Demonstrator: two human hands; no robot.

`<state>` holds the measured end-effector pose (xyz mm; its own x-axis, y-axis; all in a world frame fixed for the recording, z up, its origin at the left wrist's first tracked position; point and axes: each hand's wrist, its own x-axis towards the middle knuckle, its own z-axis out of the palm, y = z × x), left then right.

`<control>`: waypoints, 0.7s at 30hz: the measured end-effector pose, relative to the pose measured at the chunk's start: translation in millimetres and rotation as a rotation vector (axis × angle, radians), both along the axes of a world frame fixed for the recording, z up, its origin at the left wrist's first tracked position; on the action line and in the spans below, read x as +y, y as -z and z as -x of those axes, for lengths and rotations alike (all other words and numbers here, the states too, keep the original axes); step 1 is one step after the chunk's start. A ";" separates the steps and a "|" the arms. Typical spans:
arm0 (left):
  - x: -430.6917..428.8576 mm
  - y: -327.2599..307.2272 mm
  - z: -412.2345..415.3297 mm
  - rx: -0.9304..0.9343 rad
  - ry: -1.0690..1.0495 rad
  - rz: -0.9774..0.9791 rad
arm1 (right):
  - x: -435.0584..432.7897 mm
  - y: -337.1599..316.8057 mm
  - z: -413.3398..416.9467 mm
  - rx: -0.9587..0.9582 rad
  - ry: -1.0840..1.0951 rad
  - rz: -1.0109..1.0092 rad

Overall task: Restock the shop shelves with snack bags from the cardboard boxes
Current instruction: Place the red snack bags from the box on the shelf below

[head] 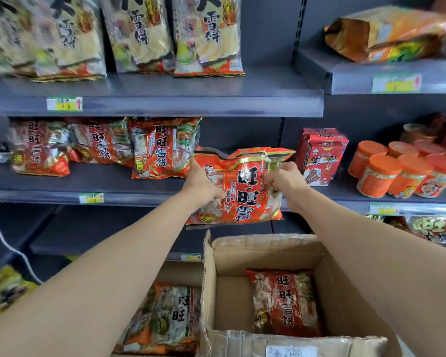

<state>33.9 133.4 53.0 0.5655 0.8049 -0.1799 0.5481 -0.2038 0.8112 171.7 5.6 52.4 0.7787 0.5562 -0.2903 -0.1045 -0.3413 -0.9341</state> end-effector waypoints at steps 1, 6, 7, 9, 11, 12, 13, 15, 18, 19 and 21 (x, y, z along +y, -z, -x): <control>8.5 -0.7 -2.8 -0.018 -0.045 -0.012 | 9.6 -0.4 -2.3 0.005 0.000 -0.021; 51.9 4.1 -26.6 -0.093 -0.116 0.016 | 54.9 2.3 -23.2 0.052 -0.022 -0.091; 60.7 5.3 -33.3 -0.112 -0.115 0.028 | 63.4 5.0 -29.0 0.057 -0.015 -0.097; 77.9 6.3 -48.6 -0.121 -0.111 0.028 | 79.5 11.0 -40.9 0.052 -0.001 -0.088; 94.8 8.6 -66.4 -0.136 -0.089 0.022 | 94.7 15.6 -53.3 0.037 0.031 -0.084; 102.1 10.2 -75.6 -0.142 -0.081 0.029 | 102.8 19.8 -61.9 0.029 0.052 -0.089; 109.4 13.7 -84.8 -0.143 -0.078 0.045 | 111.0 22.7 -69.3 0.022 0.071 -0.089; 123.7 20.1 -102.3 -0.138 -0.080 0.065 | 127.8 27.3 -84.4 -0.003 0.096 -0.064; 148.2 26.5 -126.4 -0.169 -0.089 0.066 | 152.1 34.2 -105.7 -0.031 0.118 -0.063; 156.4 29.4 -133.6 -0.188 -0.093 0.071 | 159.7 36.3 -111.1 -0.039 0.124 -0.064; 171.4 39.8 -147.3 -0.197 -0.112 0.058 | 174.7 45.1 -122.5 -0.043 0.128 -0.072</control>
